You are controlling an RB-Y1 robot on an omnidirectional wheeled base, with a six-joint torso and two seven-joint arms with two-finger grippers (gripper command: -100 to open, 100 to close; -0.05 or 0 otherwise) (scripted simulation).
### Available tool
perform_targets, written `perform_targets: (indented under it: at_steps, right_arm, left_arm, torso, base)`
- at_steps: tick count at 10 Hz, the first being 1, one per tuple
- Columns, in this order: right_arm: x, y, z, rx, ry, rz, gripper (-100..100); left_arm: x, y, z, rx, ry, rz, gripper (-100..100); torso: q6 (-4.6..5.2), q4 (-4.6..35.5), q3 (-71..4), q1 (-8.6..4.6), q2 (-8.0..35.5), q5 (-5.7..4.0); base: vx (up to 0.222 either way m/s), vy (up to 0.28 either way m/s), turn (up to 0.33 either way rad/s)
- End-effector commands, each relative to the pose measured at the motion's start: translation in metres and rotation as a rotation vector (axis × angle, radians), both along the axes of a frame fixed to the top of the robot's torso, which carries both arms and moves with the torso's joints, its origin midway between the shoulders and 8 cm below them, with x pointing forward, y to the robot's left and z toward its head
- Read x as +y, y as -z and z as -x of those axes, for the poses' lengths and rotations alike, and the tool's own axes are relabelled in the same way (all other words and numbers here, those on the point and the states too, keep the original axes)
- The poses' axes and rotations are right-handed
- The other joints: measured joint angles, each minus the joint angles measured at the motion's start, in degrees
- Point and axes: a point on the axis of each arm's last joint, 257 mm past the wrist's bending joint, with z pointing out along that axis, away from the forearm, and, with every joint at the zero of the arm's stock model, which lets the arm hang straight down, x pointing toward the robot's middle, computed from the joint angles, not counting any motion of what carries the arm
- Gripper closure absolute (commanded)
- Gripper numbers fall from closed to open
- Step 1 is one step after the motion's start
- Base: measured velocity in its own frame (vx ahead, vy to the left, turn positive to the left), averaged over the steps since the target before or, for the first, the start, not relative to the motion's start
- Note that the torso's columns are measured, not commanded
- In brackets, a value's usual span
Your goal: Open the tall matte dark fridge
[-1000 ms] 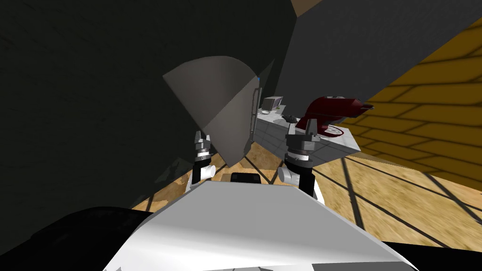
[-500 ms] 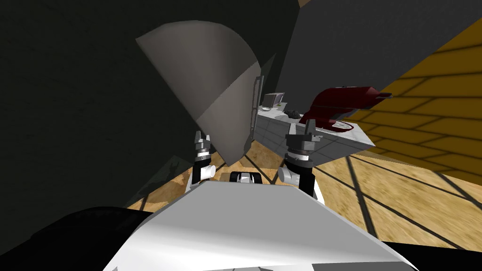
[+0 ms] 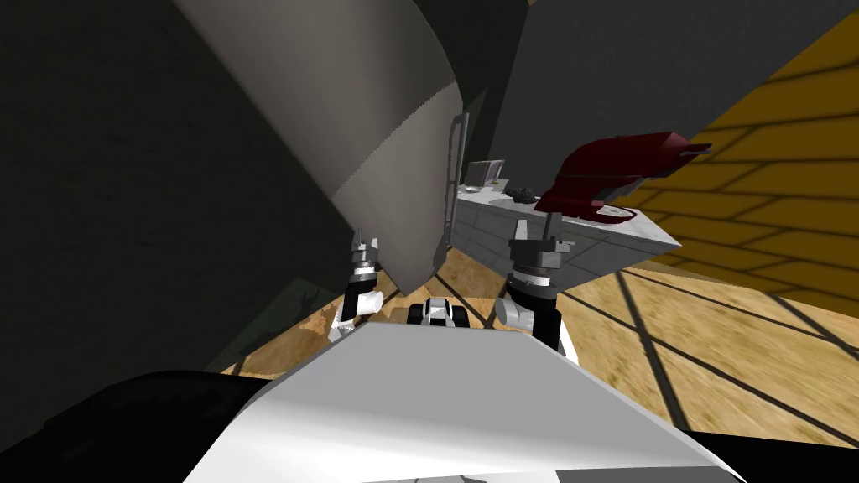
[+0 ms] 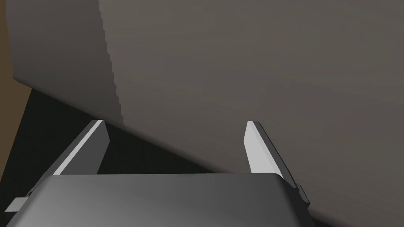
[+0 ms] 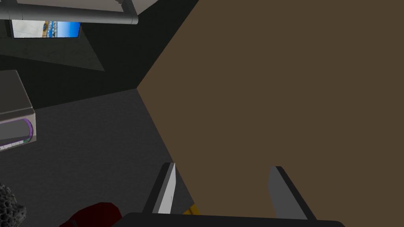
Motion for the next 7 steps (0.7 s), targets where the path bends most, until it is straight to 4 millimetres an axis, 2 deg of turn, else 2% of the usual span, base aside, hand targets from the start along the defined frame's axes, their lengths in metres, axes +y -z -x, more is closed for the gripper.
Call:
perform_targets:
  at_steps: [1, 3, 4, 5, 6, 7]
  right_arm:
    - [0.000, 0.000, 0.000, 0.000, 0.000, 0.000, 0]
    - [0.000, 0.000, 0.000, 0.000, 0.000, 0.000, 0]
    - [0.000, 0.000, 0.000, 0.000, 0.000, 0.000, 0]
    - [0.000, 0.000, 0.000, 0.000, 0.000, 0.000, 0]
    - [0.000, 0.000, 0.000, 0.000, 0.000, 0.000, 0]
    - [0.000, 0.000, 0.000, 0.000, 0.000, 0.000, 0]
  left_arm:
    - [-0.011, 0.001, -0.019, 0.020, 0.042, -0.023, -100]
    - [-0.021, 0.010, -0.043, 0.071, 0.085, -0.044, -100]
    - [-0.025, -0.001, -0.046, 0.045, 0.094, -0.045, -100]
    - [-0.030, 0.006, -0.060, 0.079, 0.113, -0.055, -100]
    - [-0.033, -0.003, -0.062, 0.060, 0.119, -0.056, -100]
    - [-0.038, 0.004, -0.077, 0.096, 0.137, -0.066, -100]
  torso:
    - [0.00, 0.05, -0.05, -0.01, 0.03, 0.00]
    - [0.01, 0.09, -0.01, -0.06, 0.13, -0.02]
    - [0.02, 0.08, -0.02, -0.06, 0.10, -0.02]
    - [-0.04, 0.09, -0.01, -0.06, 0.13, -0.02]
    - [0.01, 0.09, -0.02, -0.05, 0.12, -0.02]
    - [-0.02, 0.09, -0.01, -0.04, 0.14, -0.01]
  base:
    - [0.026, 0.019, -0.055]
    - [0.029, 0.018, -0.161]
    - [0.026, 0.016, -0.077]
    - [0.028, 0.014, -0.116]
    - [0.022, 0.015, -0.074]
    - [0.022, 0.019, -0.149]
